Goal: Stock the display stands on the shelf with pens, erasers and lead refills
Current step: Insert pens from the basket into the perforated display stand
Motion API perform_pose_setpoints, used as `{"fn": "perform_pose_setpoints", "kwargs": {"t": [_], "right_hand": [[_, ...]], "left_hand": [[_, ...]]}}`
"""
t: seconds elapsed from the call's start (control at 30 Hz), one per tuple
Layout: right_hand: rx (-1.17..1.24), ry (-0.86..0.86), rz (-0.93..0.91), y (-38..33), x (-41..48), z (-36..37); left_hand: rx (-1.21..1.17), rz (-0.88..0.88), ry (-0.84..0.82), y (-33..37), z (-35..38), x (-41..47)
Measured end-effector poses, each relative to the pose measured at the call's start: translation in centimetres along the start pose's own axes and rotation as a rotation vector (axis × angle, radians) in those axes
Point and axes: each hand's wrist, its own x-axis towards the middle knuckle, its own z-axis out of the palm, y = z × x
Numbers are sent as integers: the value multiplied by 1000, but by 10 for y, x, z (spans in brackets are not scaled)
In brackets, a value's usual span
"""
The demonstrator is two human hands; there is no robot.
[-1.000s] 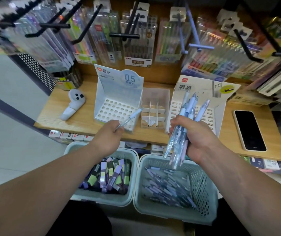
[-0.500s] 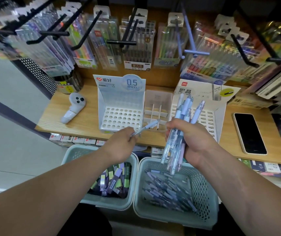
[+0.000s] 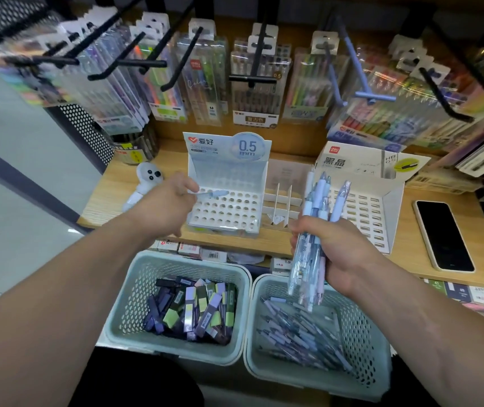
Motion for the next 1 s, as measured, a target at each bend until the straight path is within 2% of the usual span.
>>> {"fn": "perform_pose_setpoints", "kwargs": {"t": [0.13,0.3,0.57,1.0], "right_hand": [[-62,-13,20,-5,-8,2],[-69,-52,13,-6,-10,8],[-121,-58,-6,-6,4,7],[-72,-34,0,-9,10,-1]], "left_hand": [[70,79,64,11,-8,4],[179,197,306,10,-8,20],[347,324,516,-3,-7,31],[451,291,432,4,5,52]]}}
